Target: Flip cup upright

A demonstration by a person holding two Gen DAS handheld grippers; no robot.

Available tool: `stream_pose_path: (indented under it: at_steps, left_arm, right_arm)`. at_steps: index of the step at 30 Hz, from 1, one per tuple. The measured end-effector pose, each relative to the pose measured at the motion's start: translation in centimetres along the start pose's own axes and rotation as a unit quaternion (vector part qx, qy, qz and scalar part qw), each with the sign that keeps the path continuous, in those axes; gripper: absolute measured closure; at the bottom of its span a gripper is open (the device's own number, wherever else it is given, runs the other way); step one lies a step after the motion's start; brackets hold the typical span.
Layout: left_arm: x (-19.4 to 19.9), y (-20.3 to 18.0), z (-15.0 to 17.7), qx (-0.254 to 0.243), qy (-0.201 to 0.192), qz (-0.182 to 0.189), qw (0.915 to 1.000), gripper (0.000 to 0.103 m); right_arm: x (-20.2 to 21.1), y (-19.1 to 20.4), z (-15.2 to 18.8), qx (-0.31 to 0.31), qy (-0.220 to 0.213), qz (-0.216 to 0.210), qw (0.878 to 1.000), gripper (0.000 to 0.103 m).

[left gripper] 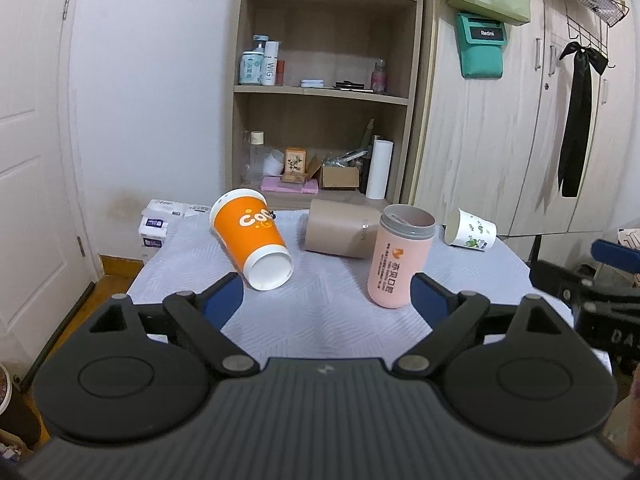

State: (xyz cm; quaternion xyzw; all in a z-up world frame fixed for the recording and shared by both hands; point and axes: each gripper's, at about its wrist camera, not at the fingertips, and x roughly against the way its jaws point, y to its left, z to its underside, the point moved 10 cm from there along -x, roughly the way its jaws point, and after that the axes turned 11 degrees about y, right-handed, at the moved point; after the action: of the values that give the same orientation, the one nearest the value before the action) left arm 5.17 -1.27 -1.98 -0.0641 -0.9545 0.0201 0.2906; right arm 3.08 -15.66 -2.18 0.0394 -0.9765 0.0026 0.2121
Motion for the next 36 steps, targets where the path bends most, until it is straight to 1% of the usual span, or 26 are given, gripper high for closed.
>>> stream_pose_path:
  at_steps: [4,6,11,14,17,21,29,33,36]
  left_arm:
    - [0.0,0.1,0.1,-0.001,0.001,-0.007,1.0000,0.007]
    - [0.1,0.1,0.1,-0.002,0.001,-0.008,1.0000,0.002]
    - [0.1,0.1,0.3,-0.006,0.004,-0.010,0.9999,0.000]
    - [-0.1,0.1,0.4,-0.006,0.009,-0.010,0.9999,0.000]
    - [-0.1,0.1,0.6,-0.008,0.013,-0.016,0.9998,0.000]
    - [-0.1,0.3,0.9,-0.001,0.022,-0.013,0.9997,0.000]
    - [-0.1,0.7,1.0,-0.002,0.027,-0.033,0.9991,0.000]
    - [-0.3,1.2,1.2,-0.005,0.033,-0.057,0.9978,0.000]
    - [-0.6,1.6,1.3,0.000,0.039,-0.062,0.9973,0.000]
  right_arm:
    - [-0.2,-0.1,0.2,-0.002,0.008,0.018,1.000,0.000]
    - [-0.3,-0.3,0.3,-0.008,0.014,0.017,1.000,0.000]
    - [-0.4,-0.4,0.6,-0.015,0.022,0.022,0.999,0.000]
    - [-0.4,-0.6,0.6,-0.010,0.023,0.035,0.999,0.000]
    - [-0.4,-0.8,0.7,-0.016,0.027,0.038,0.999,0.000]
    - [-0.6,-1.1,0.9,-0.019,0.034,0.045,0.998,0.000]
    - [-0.7,-1.2,1.3,-0.019,0.045,0.050,0.998,0.000]
    - [-0.7,-1.2,1.3,-0.021,0.049,0.052,0.997,0.000]
    - [-0.8,-1.2,1.4,-0.023,0.053,0.053,0.997,0.000]
